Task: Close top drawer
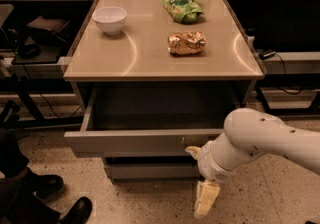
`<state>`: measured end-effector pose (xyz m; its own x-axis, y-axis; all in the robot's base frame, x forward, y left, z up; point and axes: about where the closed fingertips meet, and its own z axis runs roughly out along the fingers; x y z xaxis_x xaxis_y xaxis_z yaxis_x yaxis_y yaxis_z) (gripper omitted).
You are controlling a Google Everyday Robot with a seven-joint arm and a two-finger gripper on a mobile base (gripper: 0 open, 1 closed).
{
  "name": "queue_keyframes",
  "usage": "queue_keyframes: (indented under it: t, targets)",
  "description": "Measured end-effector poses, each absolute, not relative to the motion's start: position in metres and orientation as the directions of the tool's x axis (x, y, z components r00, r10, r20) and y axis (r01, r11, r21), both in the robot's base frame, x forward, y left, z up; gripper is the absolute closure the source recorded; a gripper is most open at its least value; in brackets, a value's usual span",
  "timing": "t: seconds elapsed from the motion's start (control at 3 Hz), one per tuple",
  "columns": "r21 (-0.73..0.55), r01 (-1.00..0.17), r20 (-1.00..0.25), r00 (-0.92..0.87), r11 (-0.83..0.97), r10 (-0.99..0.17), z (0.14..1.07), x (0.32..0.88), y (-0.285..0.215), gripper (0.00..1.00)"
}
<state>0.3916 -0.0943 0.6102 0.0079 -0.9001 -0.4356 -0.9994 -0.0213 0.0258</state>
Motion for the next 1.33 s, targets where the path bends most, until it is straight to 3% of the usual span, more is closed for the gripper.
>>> queue_keyframes:
  t: [0.33,1.33]
  targets:
    - [-0.010,-1.000,-0.450,-0.022,0.030,-0.893,0.625,0.441,-0.085,0.00]
    - [-0.041,-0.997,-0.465,-0.044,0.071,-0.884,0.637,0.485,-0.071,0.00]
